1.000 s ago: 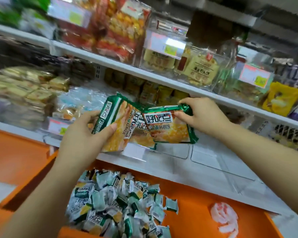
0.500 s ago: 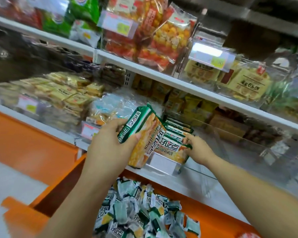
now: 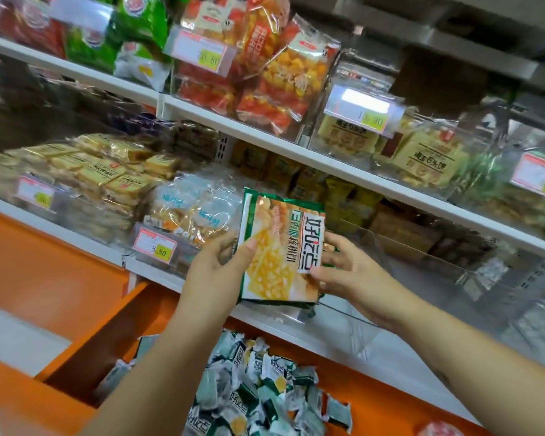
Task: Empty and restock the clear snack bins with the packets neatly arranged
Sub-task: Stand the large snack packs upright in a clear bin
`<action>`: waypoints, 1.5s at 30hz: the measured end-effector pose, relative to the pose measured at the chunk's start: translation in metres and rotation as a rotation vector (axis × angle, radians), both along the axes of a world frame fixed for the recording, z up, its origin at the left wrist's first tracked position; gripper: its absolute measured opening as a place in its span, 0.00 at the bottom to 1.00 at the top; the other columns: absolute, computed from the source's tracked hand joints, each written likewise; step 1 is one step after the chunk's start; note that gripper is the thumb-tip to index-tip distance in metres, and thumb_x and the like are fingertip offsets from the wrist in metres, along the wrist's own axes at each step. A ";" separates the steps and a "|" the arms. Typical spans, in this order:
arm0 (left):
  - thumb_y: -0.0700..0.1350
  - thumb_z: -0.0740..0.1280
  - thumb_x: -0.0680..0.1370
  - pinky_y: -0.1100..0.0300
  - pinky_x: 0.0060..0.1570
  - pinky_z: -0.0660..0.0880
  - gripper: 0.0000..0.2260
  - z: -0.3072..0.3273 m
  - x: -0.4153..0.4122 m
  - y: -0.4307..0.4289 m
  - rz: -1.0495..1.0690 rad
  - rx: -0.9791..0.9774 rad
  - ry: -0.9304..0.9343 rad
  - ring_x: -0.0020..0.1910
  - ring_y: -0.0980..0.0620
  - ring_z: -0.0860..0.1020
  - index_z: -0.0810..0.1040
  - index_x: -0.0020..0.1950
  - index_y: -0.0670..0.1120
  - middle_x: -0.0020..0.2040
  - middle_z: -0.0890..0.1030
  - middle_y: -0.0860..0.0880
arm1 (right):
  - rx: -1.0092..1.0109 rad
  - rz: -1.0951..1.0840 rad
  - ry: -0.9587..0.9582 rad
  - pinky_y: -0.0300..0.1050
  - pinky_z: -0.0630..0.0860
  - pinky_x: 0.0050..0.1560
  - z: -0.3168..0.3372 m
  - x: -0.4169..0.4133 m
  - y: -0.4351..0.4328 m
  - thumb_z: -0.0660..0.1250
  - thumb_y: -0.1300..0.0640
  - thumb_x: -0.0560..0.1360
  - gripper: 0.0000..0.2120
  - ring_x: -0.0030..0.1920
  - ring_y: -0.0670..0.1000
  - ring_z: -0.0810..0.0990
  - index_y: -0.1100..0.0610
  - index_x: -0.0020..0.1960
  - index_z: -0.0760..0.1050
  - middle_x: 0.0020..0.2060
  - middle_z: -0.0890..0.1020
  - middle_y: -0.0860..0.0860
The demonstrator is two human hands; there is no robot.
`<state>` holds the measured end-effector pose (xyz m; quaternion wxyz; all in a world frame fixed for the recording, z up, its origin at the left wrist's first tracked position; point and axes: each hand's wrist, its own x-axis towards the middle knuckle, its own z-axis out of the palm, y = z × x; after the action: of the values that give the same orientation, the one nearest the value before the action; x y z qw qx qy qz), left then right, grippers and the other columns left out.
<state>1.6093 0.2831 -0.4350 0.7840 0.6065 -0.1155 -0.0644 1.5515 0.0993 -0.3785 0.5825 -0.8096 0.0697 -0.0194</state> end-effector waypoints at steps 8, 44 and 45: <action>0.53 0.68 0.76 0.61 0.55 0.73 0.14 -0.008 -0.011 -0.031 -0.262 0.013 0.049 0.54 0.61 0.79 0.75 0.60 0.55 0.56 0.81 0.58 | -0.078 -0.132 -0.200 0.47 0.79 0.52 0.017 -0.005 -0.034 0.70 0.67 0.72 0.21 0.50 0.51 0.82 0.49 0.60 0.74 0.51 0.84 0.52; 0.53 0.61 0.80 0.48 0.66 0.67 0.23 -0.063 0.006 -0.065 -0.071 1.102 -0.425 0.68 0.51 0.69 0.61 0.74 0.56 0.78 0.50 0.53 | -0.866 -0.127 0.030 0.53 0.48 0.75 -0.077 0.062 -0.040 0.55 0.72 0.76 0.28 0.75 0.58 0.50 0.46 0.66 0.74 0.75 0.60 0.52; 0.53 0.61 0.80 0.48 0.66 0.68 0.23 -0.063 0.006 -0.065 -0.068 1.103 -0.427 0.68 0.51 0.69 0.61 0.74 0.56 0.78 0.50 0.53 | -0.854 -0.129 0.026 0.53 0.48 0.75 -0.079 0.061 -0.042 0.55 0.71 0.77 0.27 0.76 0.58 0.49 0.46 0.66 0.73 0.75 0.60 0.52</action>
<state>1.6154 0.2178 -0.4980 0.3099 0.9199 -0.2395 -0.0165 1.6127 0.0570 -0.4574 0.1919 -0.9721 0.1134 -0.0728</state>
